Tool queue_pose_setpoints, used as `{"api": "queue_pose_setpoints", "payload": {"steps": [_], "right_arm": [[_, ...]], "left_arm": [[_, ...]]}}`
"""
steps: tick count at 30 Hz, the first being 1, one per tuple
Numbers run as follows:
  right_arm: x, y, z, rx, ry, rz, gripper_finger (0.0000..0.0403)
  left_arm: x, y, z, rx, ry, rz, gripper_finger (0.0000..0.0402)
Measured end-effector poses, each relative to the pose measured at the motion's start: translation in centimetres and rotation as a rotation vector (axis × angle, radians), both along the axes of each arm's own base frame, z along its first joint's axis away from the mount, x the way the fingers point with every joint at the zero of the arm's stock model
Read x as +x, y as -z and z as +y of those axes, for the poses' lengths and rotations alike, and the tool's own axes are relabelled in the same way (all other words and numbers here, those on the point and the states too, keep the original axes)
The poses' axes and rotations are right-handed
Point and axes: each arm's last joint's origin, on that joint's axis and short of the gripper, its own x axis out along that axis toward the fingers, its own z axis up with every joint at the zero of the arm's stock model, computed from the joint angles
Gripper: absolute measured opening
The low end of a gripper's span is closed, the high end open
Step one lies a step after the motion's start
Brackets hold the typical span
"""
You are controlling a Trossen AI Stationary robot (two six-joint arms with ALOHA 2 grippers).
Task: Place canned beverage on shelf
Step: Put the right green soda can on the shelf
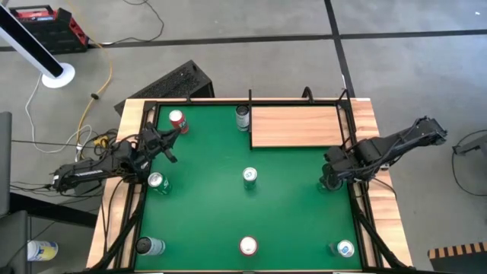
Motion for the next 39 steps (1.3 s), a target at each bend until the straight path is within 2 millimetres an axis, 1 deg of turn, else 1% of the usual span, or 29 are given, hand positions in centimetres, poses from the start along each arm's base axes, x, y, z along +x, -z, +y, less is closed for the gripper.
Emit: {"api": "queue_pose_setpoints", "payload": {"steps": [11,17,24,35,39], "right_arm": [[0.0,0.0,0.0,-0.014,-0.133,0.009,0.0317],[-0.1,1.0,0.0,-0.018,-0.207,0.034,0.0317],[0.5,1.1,0.3,-0.001,-0.282,-0.020,0.0317],[0.4,1.1,0.1,-0.007,-0.281,-0.008,0.0317],[0.1,1.1,0.0,-0.013,-0.273,0.022,0.0317]], "left_arm": [[0.0,0.0,0.0,0.000,0.000,-0.001,0.0000],[0.0,0.0,0.0,0.011,-0.003,0.009,0.0000],[0.0,0.0,0.0,0.030,-0.019,0.028,0.0000],[-0.1,0.0,0.1,0.016,-0.043,0.019,0.0000],[-0.1,0.0,0.1,0.006,-0.040,0.010,0.0000]]}}
